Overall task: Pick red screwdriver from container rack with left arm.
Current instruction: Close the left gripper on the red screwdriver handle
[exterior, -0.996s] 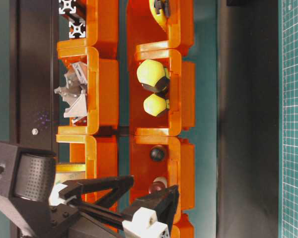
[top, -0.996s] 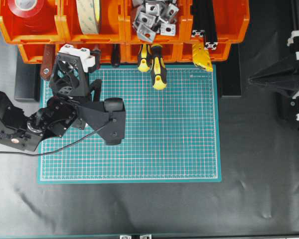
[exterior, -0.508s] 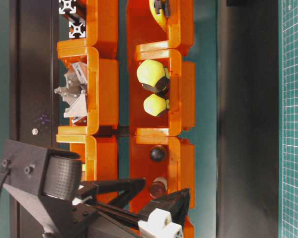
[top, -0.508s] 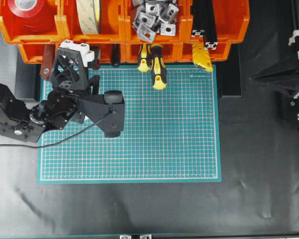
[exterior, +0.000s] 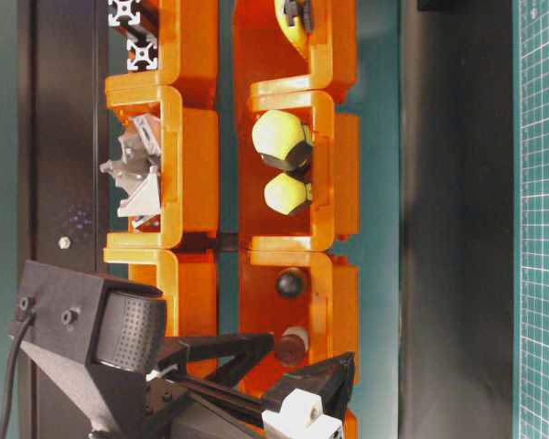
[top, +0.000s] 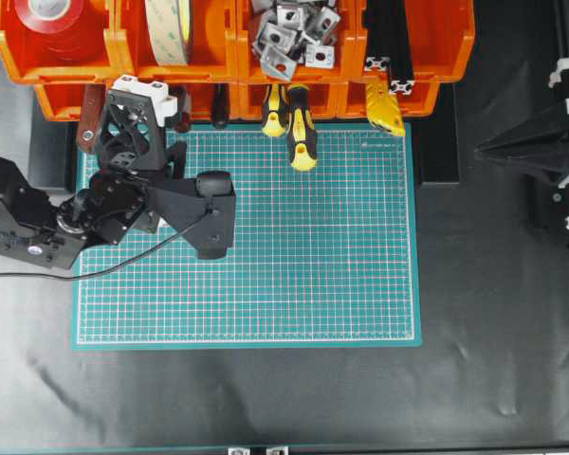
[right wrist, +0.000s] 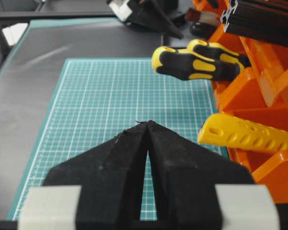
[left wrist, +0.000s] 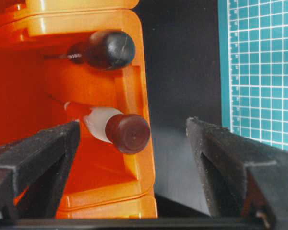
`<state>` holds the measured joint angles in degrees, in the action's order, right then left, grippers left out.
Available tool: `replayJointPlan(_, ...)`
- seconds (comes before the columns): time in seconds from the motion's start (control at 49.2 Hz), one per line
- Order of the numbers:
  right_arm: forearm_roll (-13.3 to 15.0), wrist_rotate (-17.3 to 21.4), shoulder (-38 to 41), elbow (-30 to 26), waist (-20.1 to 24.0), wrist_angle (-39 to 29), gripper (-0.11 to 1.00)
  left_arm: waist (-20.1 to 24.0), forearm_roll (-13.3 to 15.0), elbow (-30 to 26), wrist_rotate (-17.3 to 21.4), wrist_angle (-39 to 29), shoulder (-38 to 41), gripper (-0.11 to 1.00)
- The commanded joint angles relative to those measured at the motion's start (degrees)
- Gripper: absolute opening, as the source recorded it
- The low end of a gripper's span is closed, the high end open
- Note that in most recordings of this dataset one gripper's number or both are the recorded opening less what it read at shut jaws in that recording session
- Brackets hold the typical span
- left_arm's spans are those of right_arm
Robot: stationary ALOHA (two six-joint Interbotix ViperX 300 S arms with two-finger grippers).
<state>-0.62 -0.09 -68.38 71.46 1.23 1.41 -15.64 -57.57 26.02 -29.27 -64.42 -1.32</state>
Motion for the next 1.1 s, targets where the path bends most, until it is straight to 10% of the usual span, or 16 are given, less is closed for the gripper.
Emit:
replayJointPlan(0.0,0.1,0.2,0.4,-0.6,-0.1,0.3,-0.01,0.6,-0.2,-0.8,0.0,0.0,-1.2,0.85)
replayJointPlan(0.508,0.1,0.5,0.4,-0.4,0.0,0.3,-0.01,0.7,-0.2,-1.5,-0.6,0.7,-1.0,0.37)
replayJointPlan(1.077,-0.3,0.8,-0.9,-0.9,-0.1,0.4,-0.01,-4.8,-0.2,-6.8,-0.1,-2.5,-1.1,0.34)
